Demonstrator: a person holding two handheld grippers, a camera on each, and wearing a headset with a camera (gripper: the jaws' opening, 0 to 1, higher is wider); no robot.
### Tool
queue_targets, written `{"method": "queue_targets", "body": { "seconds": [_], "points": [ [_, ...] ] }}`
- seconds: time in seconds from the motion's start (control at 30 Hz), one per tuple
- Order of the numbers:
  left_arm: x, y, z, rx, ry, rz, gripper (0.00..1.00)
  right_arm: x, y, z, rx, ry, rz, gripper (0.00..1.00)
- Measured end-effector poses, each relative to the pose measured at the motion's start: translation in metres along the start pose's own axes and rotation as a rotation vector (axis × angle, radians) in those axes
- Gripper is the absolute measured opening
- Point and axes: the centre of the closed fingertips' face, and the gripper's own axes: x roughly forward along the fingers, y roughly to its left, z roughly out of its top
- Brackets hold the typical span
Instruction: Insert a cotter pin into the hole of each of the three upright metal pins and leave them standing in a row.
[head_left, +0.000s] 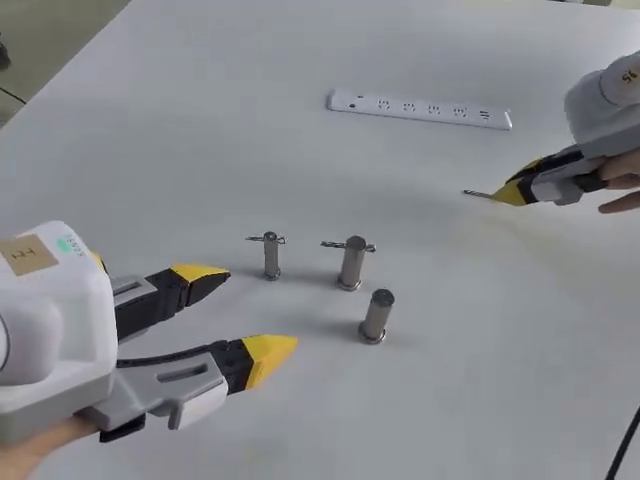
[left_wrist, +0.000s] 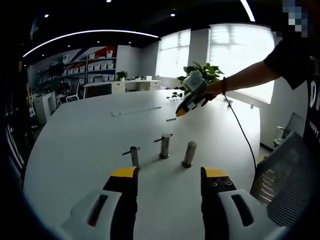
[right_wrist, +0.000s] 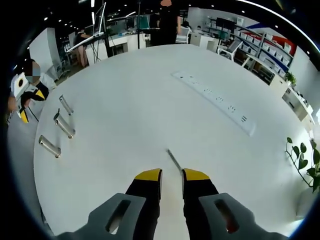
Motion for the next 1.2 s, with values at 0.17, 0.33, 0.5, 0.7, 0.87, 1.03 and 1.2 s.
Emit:
{"method": "queue_targets", "body": {
  "seconds": [0.17,0.33,0.5,0.7,0.87,1.03,1.2],
  "points": [
    [0.001,0.001,-0.004,-0.005,0.012,0.004,0.49,0.016,-0.018,-0.012,-0.029,0.067,0.000,0.12],
    [0.000,0.003,-0.006,0.008,0.021,0.015,0.47,0.021,-0.025,-0.010,-0.036,0.067,0.010,0.10],
    [0.000,0.007,-0.005,0.013,0.026,0.018,0.47,0.027,-0.025,-0.014,-0.089,0.114,0.033,0.04],
    [0.000,0.010,-0.002,0.016,0.020,0.021,0.47,0.029,-0.017,-0.016,-0.064,0.116,0.068,0.01],
    [0.001,0.009,-0.003,0.018,0.024,0.019,0.47,0.031,-0.015,-0.017,-0.052,0.153,0.086,0.01],
    [0.001,0.010,-0.002,0.023,0.024,0.020,0.47,0.032,-0.016,-0.015,-0.108,0.219,0.085,0.00],
    [0.001,0.010,-0.004,0.025,0.028,0.019,0.47,0.031,-0.015,-0.015,-0.122,0.280,0.071,0.00]
  ]
}}
